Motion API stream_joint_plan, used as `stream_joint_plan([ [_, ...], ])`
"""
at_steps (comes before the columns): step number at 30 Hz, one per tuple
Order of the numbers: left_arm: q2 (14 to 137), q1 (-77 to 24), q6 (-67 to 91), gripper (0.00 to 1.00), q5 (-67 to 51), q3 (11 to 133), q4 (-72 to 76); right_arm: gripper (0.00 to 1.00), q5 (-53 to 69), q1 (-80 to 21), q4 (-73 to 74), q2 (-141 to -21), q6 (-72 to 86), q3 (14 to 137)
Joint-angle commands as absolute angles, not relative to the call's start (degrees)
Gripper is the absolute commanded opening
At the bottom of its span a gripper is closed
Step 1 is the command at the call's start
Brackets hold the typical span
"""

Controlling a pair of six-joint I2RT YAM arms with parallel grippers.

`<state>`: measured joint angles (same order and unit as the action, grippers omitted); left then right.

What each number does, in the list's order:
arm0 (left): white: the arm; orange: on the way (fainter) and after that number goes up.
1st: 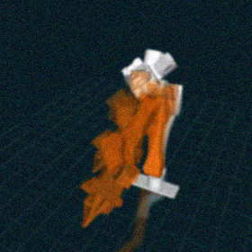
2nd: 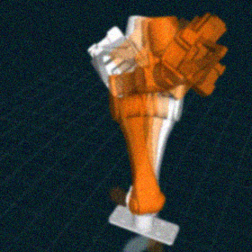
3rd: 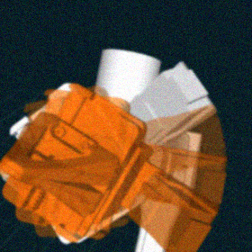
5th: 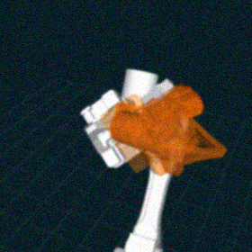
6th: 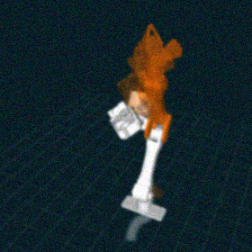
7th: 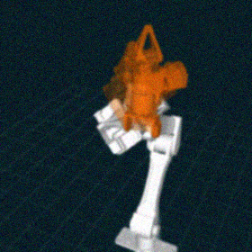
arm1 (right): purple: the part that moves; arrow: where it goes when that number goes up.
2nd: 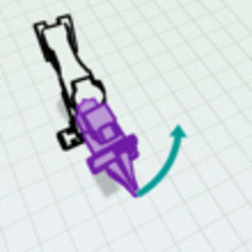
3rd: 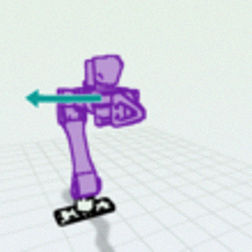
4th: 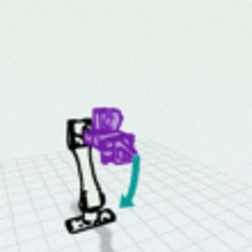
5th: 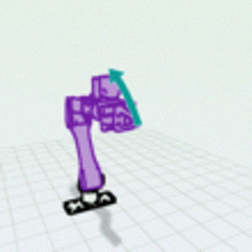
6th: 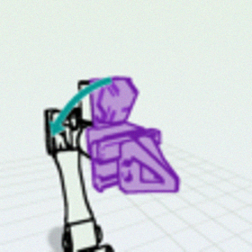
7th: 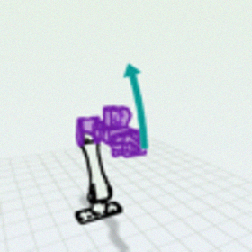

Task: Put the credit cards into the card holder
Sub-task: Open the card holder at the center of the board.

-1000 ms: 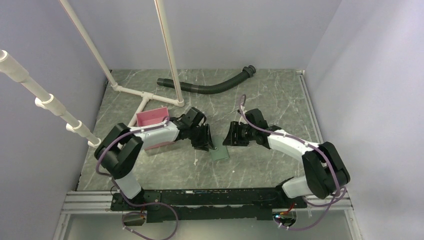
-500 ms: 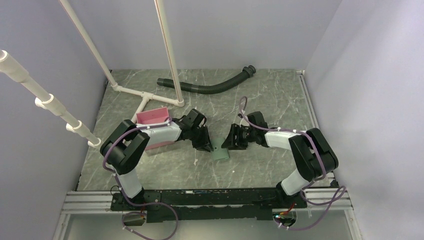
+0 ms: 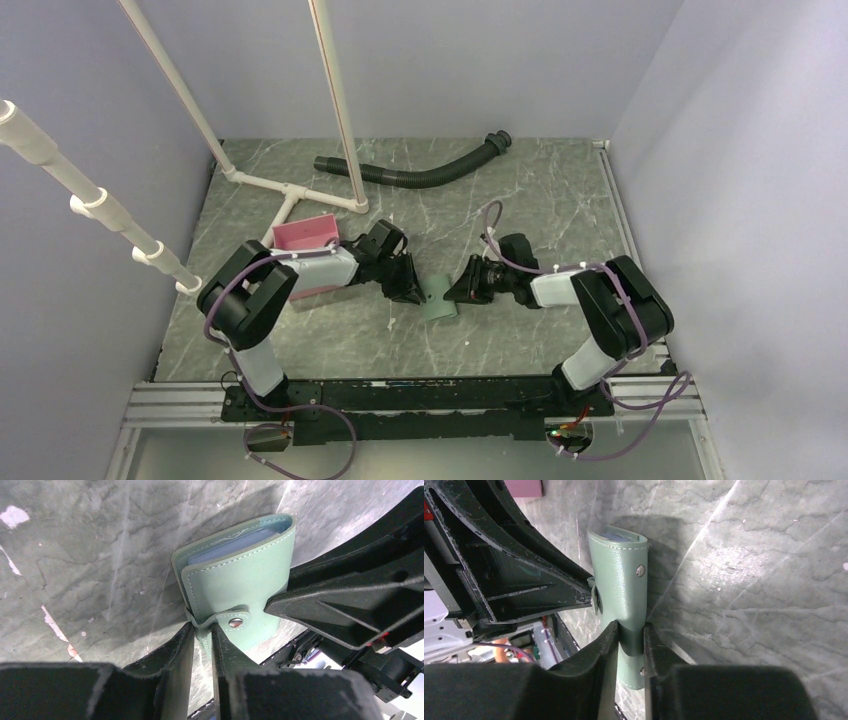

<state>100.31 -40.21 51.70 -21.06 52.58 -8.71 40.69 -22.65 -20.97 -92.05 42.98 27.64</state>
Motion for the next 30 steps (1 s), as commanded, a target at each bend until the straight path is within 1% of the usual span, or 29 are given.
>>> stream_joint_plan([
  [1,101.6,-41.2,49.2,0.27,-16.8,50.7,-7.6,0.13,37.1,-29.6,-23.7,-87.6,43.0,31.1],
  [3,100.9,-41.2,49.0,0.31,-16.6,51.9,-9.5,0.01,30.6,-31.3,-19.7,-85.1,41.9,32.0],
  [5,99.0,-41.2,49.6,0.38,-16.0,52.2,-10.7,0.0,22.6,-33.1,-12.9,-82.8,39.1,33.9],
  [8,95.1,-41.2,50.6,0.55,-14.6,51.7,-11.7,0.0,9.6,-37.4,-3.1,-79.1,34.8,37.0],
  [9,94.3,-41.2,50.7,0.56,-13.5,52.3,-13.0,0.0,6.2,-38.8,0.2,-78.2,34.2,37.8],
  [12,93.2,-41.3,52.3,0.5,-10.9,53.8,-15.9,0.0,0.5,-41.1,4.2,-77.0,35.3,39.5],
  [13,93.0,-41.3,53.1,0.49,-10.6,53.9,-15.8,0.0,-1.5,-42.0,5.2,-77.0,35.6,40.0],
  [18,91.5,-42.0,56.9,0.52,-9.8,54.1,-12.4,0.0,-8.5,-45.1,8.6,-76.8,37.4,41.9],
  [22,88.4,-42.3,58.5,0.57,-6.9,53.8,-11.5,0.0,-8.6,-45.5,8.5,-76.0,37.7,41.5],
  [26,88.6,-42.2,59.5,0.6,-7.9,54.3,-9.9,0.0,-8.4,-45.5,8.1,-76.1,38.3,41.2],
  [30,92.3,-42.2,59.3,0.56,-9.9,56.7,-11.4,0.0,-8.6,-45.6,8.1,-75.5,38.8,41.3],
])
